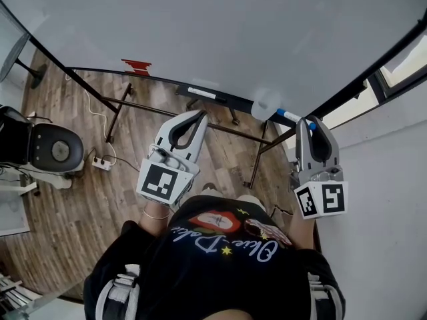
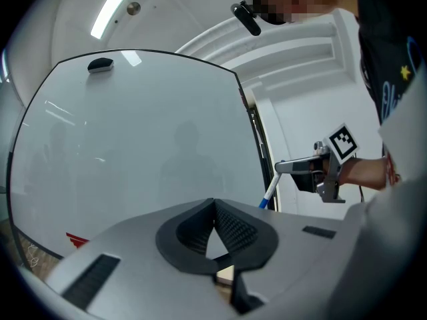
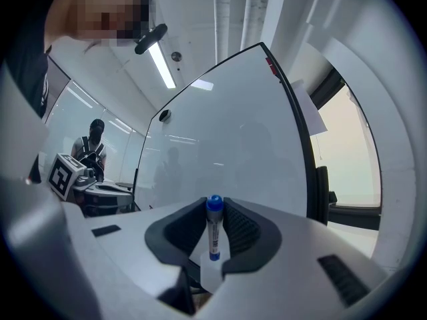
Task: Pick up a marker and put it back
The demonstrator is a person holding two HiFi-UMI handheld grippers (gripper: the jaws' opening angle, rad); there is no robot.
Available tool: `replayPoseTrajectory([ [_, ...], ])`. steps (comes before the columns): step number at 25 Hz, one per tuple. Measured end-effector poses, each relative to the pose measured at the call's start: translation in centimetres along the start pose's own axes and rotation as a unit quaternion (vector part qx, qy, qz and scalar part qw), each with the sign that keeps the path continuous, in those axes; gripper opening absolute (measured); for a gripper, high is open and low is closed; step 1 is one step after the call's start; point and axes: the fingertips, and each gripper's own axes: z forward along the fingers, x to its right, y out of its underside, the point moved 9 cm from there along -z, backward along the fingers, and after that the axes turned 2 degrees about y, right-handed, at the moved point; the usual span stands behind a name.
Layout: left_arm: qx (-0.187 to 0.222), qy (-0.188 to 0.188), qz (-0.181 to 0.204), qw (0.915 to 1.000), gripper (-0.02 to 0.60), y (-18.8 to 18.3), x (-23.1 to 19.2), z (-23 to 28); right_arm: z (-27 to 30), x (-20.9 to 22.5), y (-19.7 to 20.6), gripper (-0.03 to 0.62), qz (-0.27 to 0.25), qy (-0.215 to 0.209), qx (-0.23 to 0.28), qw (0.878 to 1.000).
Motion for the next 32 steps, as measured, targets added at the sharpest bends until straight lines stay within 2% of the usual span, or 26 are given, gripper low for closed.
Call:
replayPoseTrajectory([
  [12, -0.004, -0.003, 0.015, 0.9999, 0.003, 0.0, 0.1, -0.4, 1.0, 0.3, 0.1, 0.075, -0.005, 0.001, 0.005, 1.0],
  [32, -0.001, -0.007, -0.002, 1.0, 0.003, -0.3, -1.3, -1.0, 4.4, 0.2, 1.5, 0.075, -0.005, -0.006, -0.036, 0.999],
])
